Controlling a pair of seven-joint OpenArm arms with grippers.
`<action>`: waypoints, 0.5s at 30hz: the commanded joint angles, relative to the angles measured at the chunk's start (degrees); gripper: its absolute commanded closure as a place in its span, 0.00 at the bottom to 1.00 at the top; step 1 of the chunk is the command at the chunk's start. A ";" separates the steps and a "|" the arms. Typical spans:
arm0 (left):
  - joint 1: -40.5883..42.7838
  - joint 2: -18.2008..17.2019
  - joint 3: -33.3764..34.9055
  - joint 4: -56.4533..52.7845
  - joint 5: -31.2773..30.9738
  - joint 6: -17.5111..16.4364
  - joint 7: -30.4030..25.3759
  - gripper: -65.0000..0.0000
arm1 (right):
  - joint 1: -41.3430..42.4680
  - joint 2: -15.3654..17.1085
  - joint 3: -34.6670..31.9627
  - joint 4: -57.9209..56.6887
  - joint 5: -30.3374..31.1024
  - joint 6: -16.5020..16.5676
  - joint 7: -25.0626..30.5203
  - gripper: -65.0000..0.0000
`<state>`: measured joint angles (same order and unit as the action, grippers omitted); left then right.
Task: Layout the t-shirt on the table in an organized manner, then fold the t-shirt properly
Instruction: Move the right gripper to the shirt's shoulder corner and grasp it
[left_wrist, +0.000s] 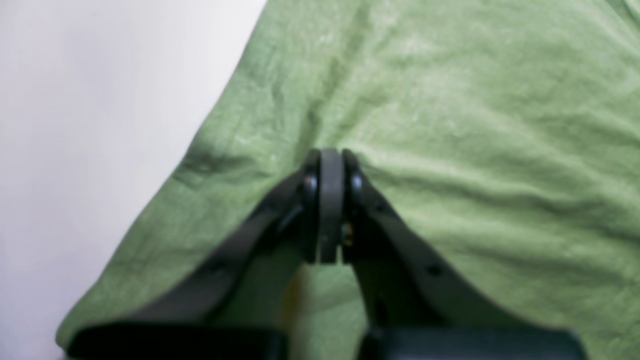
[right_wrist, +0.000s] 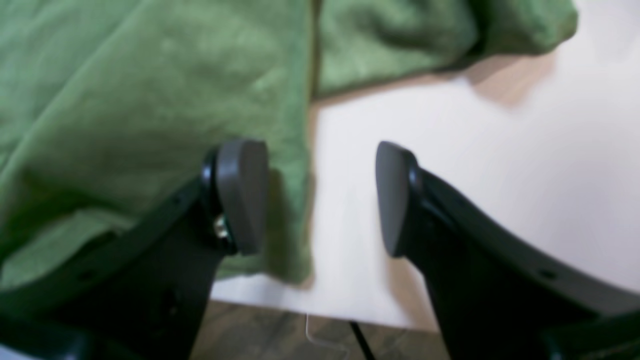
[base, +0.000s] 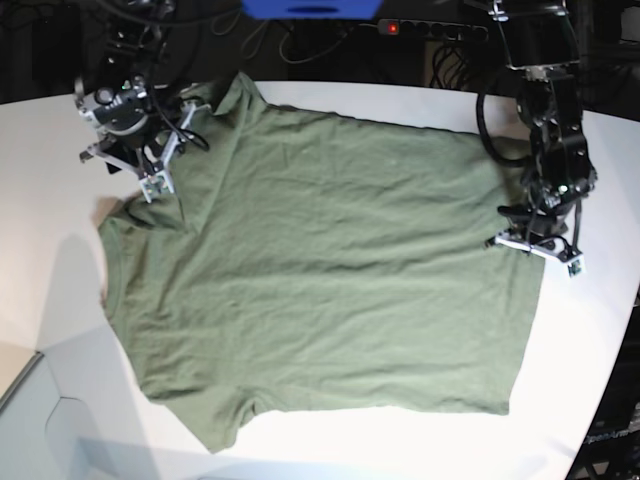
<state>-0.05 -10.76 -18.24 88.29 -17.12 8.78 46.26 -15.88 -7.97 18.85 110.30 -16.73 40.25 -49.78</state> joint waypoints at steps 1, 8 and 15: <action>-0.96 -0.71 -0.09 1.07 0.03 -0.03 -0.94 1.00 | -0.25 0.01 0.01 1.04 0.42 -0.25 0.77 0.50; -0.87 -0.71 -0.09 1.07 0.03 -0.03 -0.94 1.00 | -0.69 -0.08 -0.08 -4.41 0.42 -0.25 0.86 0.68; -0.87 -0.71 -0.09 1.07 0.03 -0.03 -0.94 1.00 | -1.04 -0.08 0.27 -4.94 0.42 -0.25 1.21 0.99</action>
<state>-0.01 -10.79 -18.24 88.29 -17.12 8.78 46.30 -16.73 -8.10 18.81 104.75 -15.44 40.23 -47.44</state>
